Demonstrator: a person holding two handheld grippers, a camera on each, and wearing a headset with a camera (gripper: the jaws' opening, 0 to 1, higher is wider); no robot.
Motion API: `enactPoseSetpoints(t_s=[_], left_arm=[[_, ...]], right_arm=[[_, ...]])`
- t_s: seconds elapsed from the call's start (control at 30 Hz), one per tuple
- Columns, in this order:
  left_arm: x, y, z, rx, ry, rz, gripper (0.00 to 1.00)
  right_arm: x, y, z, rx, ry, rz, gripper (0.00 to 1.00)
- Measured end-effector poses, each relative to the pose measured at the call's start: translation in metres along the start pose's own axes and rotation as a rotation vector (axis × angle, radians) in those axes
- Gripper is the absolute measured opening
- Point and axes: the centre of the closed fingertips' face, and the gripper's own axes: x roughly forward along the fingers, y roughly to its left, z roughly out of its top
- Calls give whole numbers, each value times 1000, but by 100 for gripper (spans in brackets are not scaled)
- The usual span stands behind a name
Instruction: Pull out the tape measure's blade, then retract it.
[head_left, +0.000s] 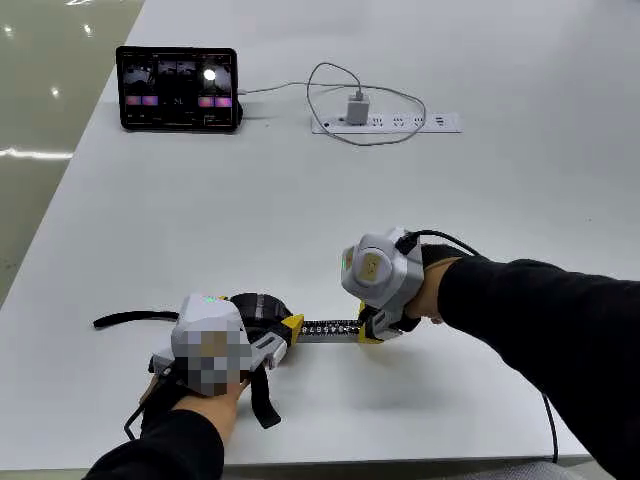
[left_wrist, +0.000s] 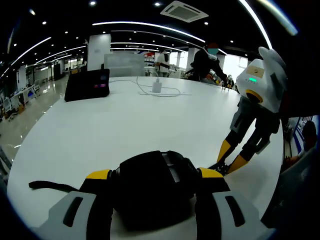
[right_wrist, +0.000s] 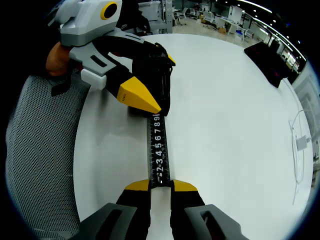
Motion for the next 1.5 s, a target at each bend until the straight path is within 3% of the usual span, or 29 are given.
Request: enactPoseSetpoints(t_s=[0.33, 0.83, 1.1, 1.5], left_arm=[[0, 1, 0, -24, -4, -12, 61], [-2, 2, 1, -45, -10, -30, 61], [-3, 2, 1, -54, -15, -41, 60], [-2, 2, 1, -54, -13, -41, 60]], right_arm=[[1, 0, 3, -30, -23, 4, 10], [4, -1, 10, -14, -57, 16, 10], [3, 1, 11, -12, -112, 24, 10], [6, 1, 18, -11, -109, 26, 10]])
